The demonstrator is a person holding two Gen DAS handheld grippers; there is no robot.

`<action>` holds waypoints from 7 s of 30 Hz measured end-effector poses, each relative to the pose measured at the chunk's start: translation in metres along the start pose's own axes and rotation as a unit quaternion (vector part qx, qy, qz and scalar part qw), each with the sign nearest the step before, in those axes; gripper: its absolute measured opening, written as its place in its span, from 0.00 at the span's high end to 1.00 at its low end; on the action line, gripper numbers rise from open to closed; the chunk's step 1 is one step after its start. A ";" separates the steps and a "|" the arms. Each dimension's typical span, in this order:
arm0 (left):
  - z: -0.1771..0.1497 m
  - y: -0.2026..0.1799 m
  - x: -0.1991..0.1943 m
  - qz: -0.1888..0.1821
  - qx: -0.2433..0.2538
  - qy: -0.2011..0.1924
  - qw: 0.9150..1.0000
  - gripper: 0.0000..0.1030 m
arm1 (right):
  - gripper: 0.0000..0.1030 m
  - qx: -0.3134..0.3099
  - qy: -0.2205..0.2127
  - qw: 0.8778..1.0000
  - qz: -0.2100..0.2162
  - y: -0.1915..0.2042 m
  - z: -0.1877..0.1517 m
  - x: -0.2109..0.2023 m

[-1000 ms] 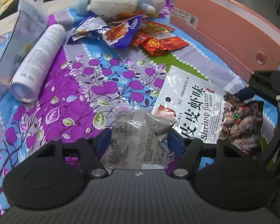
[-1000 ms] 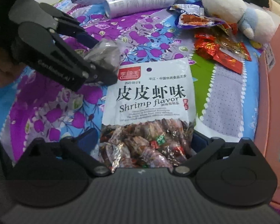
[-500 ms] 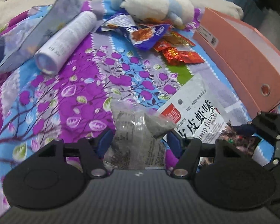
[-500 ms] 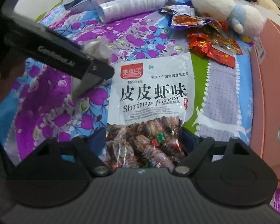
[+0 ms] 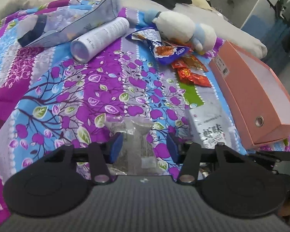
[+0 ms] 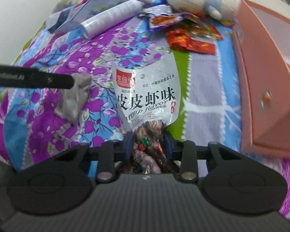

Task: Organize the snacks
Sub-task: 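Raise both held bags and carry them toward the pink box, then lower both bags into the pink box and open both grippers, then withdraw both tools from the box back toward the snack pile, then close the left gripper on the blue snack bag while the right grasps the red foil candy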

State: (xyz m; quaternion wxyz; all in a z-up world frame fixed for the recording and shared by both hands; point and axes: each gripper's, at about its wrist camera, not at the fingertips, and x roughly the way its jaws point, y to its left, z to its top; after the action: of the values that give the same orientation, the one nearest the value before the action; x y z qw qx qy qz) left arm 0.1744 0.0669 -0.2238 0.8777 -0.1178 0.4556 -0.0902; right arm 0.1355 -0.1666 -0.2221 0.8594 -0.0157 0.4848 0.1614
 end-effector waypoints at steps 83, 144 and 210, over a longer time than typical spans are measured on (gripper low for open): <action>0.166 -0.310 -0.007 -0.131 0.135 -0.084 0.979 0.46 | 0.66 0.151 -0.223 0.954 -0.132 -0.188 0.090 -0.182; 0.055 -0.139 -0.170 -0.056 0.093 -0.132 0.985 0.26 | 0.75 0.101 -0.263 0.957 -0.074 -0.043 0.015 -0.215; 0.186 0.009 0.224 -0.139 -0.109 -0.025 0.984 0.49 | 0.37 -0.115 -0.102 0.985 -0.085 -0.023 0.125 0.126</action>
State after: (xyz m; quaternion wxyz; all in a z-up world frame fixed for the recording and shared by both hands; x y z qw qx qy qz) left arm 0.4548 0.0398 -0.2968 0.8498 -0.2771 0.4196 -0.1583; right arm 0.3062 -0.1327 -0.2643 0.9073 -0.1387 0.3702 0.1432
